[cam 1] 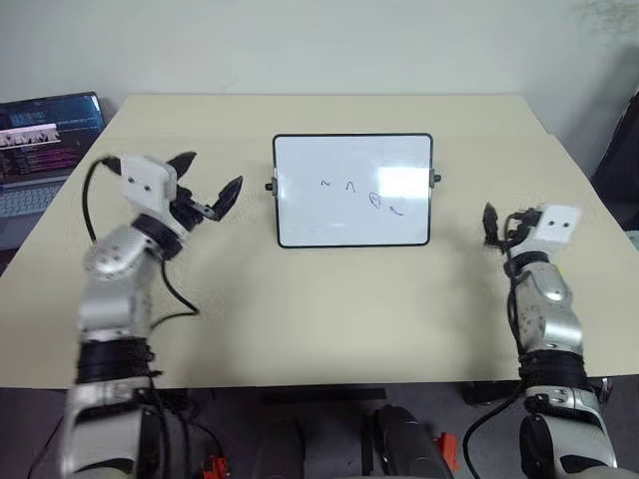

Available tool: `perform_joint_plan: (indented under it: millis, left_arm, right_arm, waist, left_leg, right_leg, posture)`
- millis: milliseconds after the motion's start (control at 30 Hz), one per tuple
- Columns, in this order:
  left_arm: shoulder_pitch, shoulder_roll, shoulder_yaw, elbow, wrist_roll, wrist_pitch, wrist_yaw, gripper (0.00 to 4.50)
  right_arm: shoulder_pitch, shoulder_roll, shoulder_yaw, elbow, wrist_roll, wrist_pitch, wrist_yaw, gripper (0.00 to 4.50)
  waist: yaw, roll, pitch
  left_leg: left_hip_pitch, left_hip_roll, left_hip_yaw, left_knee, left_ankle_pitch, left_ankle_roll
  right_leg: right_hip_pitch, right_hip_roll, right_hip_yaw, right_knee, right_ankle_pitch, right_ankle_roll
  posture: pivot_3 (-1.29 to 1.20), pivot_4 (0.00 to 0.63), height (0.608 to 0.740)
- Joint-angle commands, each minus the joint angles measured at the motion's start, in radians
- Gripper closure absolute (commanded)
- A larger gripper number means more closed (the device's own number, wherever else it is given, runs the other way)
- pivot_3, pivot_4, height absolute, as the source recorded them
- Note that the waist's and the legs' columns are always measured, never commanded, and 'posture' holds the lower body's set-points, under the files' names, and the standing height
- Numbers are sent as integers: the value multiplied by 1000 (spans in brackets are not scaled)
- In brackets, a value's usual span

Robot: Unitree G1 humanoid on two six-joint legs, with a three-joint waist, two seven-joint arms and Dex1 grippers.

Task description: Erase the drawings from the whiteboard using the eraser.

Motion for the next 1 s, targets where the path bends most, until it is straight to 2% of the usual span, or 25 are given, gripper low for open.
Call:
perform_joint_plan:
  millis: [33,133,233,300,533,667,767,1000]
  left_arm:
    - [-68,-7,-114,-141,-108,142,-178,0]
    - [-95,-57,-217,-194,-140,227,-256,0]
    - [-107,-213,-375,-163,-98,214,-297,0]
    - [-111,-315,-433,-106,-64,183,-293,0]
    - [-176,-517,-544,162,98,41,-267,0]
    - [-186,-580,-572,228,170,-25,-250,0]
    - [-169,-627,-597,272,235,-72,-198,0]
    - [-152,-666,-592,334,316,-141,-121,0]
  right_arm:
    - [41,-46,-21,-156,66,101,58,10]
    - [72,-93,-40,-239,105,200,85,10]
    - [114,-194,-72,-328,145,334,128,10]
    - [140,-264,-96,-366,155,402,149,10]
    - [173,-441,-186,-338,224,643,229,10]
    - [186,-508,-156,-299,236,703,330,10]
    - [180,-533,-111,-227,197,647,398,10]
    - [119,-522,-65,-55,151,583,444,10]
  waist:
    - [4,0,0]
    - [8,0,0]
    - [11,0,0]
    - [20,0,0]
    - [10,1,0]
    - [9,1,0]
    - [9,1,0]
    - [7,1,0]
  left_leg:
    - [0,0,0,0,0,0]
    - [-1,-1,0,0,0,0]
    - [-1,-1,-1,0,0,0]
    - [-2,-1,0,0,0,0]
    - [0,-1,0,1,0,1]
    - [-1,-1,1,1,0,1]
    - [-1,-1,1,1,-1,1]
    - [-1,-1,1,1,-1,1]
  right_leg:
    - [0,0,0,-1,0,0]
    - [1,0,1,-2,0,0]
    - [0,0,1,-2,0,0]
    - [0,0,1,-2,0,0]
    - [0,1,3,-2,0,0]
    - [1,1,3,-3,0,0]
    - [1,1,3,-3,-1,0]
    - [1,1,4,-3,0,0]
  posture:
    - [0,150,740]
    - [0,150,740]
    - [0,150,740]
    - [0,150,740]
    - [0,150,740]
    - [0,150,740]
    - [0,150,740]
    - [0,150,740]
